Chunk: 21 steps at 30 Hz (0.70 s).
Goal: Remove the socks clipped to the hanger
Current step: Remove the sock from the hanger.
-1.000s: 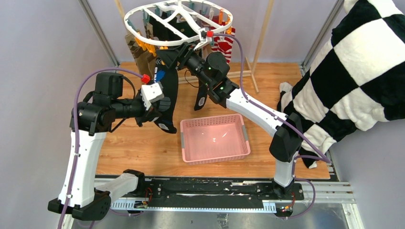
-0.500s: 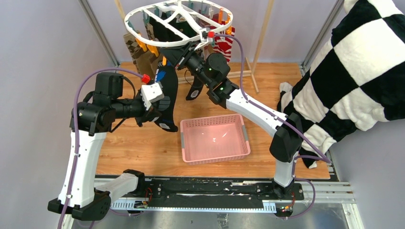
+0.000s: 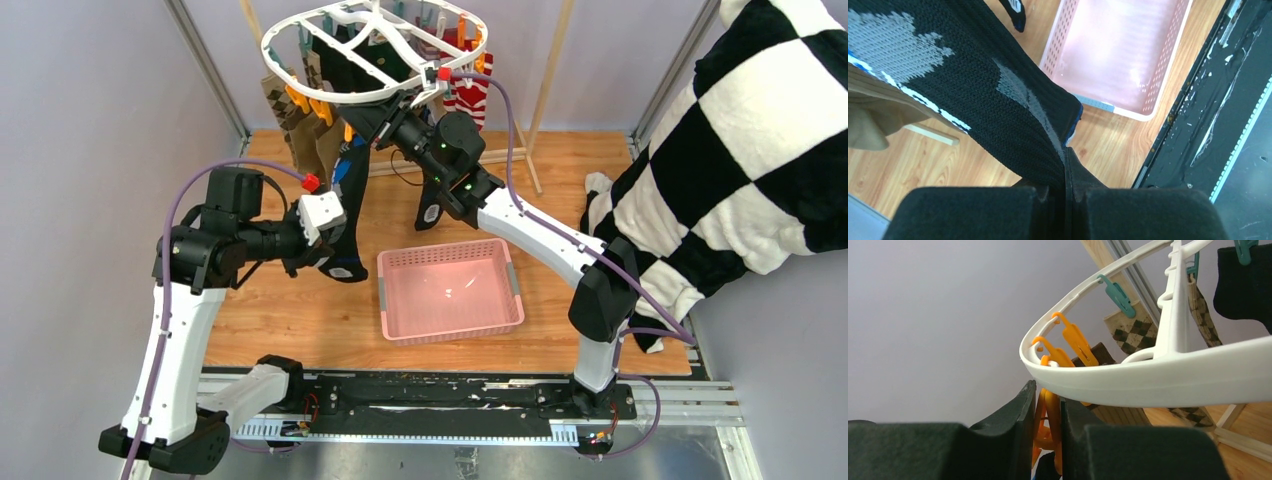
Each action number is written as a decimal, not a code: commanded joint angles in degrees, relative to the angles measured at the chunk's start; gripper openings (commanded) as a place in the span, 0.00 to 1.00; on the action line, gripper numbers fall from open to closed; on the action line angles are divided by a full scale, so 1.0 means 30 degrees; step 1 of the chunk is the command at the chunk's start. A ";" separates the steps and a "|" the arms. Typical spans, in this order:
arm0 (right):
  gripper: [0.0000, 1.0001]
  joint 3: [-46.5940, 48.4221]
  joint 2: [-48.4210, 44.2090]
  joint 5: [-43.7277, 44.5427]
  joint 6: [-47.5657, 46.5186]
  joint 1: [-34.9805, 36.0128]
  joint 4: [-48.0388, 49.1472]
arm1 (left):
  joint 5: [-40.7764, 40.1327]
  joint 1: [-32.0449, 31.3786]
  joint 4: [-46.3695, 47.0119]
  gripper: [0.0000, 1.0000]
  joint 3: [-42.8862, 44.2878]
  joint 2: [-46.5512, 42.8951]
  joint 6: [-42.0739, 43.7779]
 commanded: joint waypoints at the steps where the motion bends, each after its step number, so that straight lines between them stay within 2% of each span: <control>1: 0.00 0.0236 -0.0703 -0.0661 0.0224 -0.0352 0.0092 | -0.0543 -0.0129 -0.1122 0.00 -0.1092 -0.0520 0.0678; 12: 0.01 0.0554 -0.0888 -0.2634 0.1092 -0.0607 -0.0266 | -0.1630 -0.0136 -0.1137 0.00 -0.1720 -0.0562 0.1442; 19: 0.30 0.0781 -0.1533 -0.4646 0.0966 -0.1229 -0.2156 | -0.3305 -0.0136 -0.1111 0.00 -0.1368 -0.0626 0.1742; 21: 0.44 0.0386 -0.1870 -0.4948 0.0780 -0.1420 -0.2558 | -0.3827 -0.0136 -0.1115 0.00 -0.1132 -0.0548 0.1589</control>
